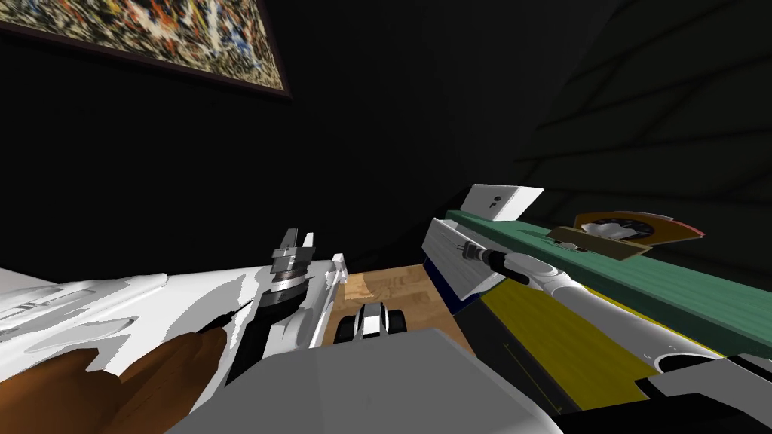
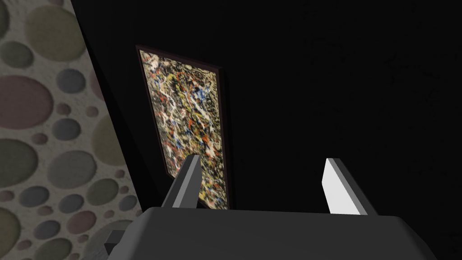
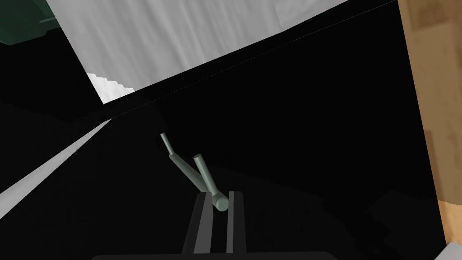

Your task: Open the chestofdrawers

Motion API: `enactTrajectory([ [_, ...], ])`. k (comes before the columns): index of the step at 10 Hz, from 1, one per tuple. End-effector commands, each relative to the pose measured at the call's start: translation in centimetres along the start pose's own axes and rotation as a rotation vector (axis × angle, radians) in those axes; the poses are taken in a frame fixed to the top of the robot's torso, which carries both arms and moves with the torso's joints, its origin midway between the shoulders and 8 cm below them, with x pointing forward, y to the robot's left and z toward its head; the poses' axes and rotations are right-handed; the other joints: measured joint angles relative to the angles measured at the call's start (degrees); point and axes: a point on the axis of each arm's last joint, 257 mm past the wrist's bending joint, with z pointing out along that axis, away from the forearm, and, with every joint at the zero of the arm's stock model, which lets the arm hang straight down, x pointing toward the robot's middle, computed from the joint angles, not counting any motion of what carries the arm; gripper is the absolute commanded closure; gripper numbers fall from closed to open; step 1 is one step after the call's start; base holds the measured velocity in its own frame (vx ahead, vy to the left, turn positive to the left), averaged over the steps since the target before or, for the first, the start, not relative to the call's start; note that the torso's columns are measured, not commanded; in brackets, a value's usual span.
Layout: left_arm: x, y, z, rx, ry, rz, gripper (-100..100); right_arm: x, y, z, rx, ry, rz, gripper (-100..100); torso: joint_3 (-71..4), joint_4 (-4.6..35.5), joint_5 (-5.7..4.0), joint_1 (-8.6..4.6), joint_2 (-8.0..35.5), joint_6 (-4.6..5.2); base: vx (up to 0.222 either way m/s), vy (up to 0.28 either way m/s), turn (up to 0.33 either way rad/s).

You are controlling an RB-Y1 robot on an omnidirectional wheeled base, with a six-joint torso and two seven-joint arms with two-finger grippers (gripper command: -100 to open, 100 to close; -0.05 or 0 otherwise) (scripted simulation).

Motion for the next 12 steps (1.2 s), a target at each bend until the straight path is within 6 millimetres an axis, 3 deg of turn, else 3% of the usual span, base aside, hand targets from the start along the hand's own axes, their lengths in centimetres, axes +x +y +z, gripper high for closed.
enactTrajectory([
  [1,0.0,0.0,0.0,0.000,0.000,0.000,0,-0.3,-1.5,-0.6,-0.005,-0.008,-0.005,-100,0.0,0.1,0.09,-0.40,0.0,0.05,0.003,0.054,-0.044],
  [5,0.0,0.0,0.0,0.000,0.000,0.001,0,-1.1,-4.8,-1.9,-0.009,-0.020,-0.018,-100,0.0,0.1,0.18,0.06,0.0,-0.05,0.017,0.030,-0.047],
  [6,0.0,0.0,0.0,0.000,0.000,0.001,0,-1.1,-4.4,-1.8,-0.009,-0.018,-0.020,-100,0.0,0.1,0.21,0.11,0.0,-0.05,0.007,0.015,-0.012],
  [7,0.0,0.0,0.0,0.000,0.000,0.000,0,-1.1,-4.5,-1.8,-0.009,-0.019,-0.017,0,0.0,0.1,0.16,0.02,0.0,-0.06,0.000,0.000,0.000],
  [12,0.0,0.0,0.0,0.000,0.000,0.000,0,-1.2,-4.4,-1.8,-0.011,-0.021,-0.017,0,-0.1,0.1,0.17,-0.03,0.0,-0.03,0.000,0.000,0.000],
])
